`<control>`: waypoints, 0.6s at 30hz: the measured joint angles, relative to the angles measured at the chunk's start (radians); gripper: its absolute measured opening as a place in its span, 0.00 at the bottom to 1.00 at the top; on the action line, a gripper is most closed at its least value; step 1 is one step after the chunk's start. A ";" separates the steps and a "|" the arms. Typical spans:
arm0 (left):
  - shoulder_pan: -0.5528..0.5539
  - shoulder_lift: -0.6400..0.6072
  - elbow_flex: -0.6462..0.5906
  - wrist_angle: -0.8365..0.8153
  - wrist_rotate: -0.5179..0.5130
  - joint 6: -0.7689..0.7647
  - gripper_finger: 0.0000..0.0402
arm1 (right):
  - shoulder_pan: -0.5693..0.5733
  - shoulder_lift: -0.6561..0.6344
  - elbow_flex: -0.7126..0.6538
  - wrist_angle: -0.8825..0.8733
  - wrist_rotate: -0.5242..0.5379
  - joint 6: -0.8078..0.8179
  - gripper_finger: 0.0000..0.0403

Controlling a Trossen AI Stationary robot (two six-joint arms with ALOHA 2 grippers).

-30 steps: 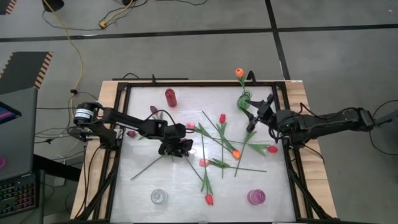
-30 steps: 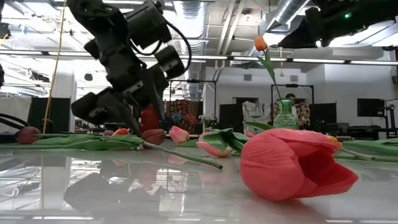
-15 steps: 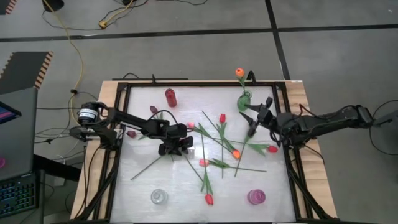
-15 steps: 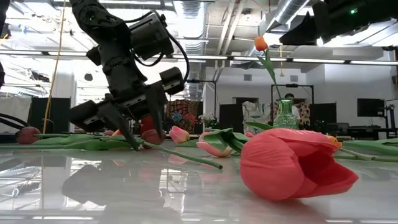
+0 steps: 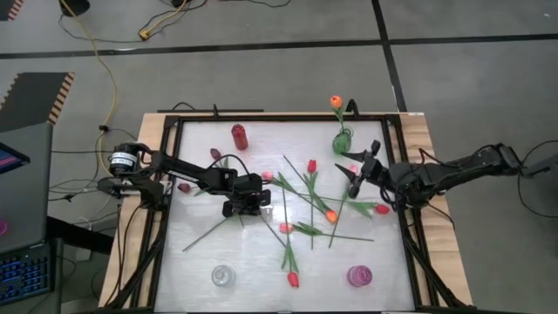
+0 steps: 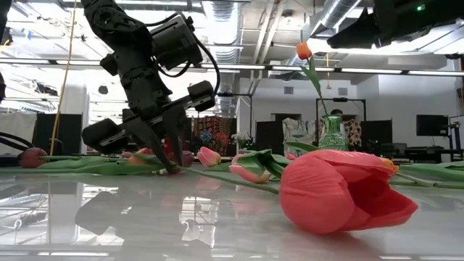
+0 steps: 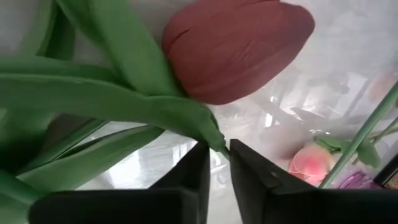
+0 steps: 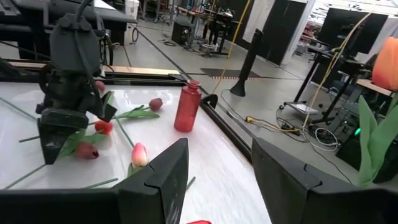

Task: Sort flowers into vase by color
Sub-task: Put the orange flower into the green vase

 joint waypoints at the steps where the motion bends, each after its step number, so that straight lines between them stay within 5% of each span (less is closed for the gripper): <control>1: 0.000 0.000 0.000 0.000 0.000 -0.001 0.08 | 0.003 0.000 0.000 0.000 0.000 0.000 0.50; 18: -0.011 -0.008 0.000 0.000 0.006 0.052 0.00 | 0.028 0.000 0.000 0.000 0.000 0.001 0.50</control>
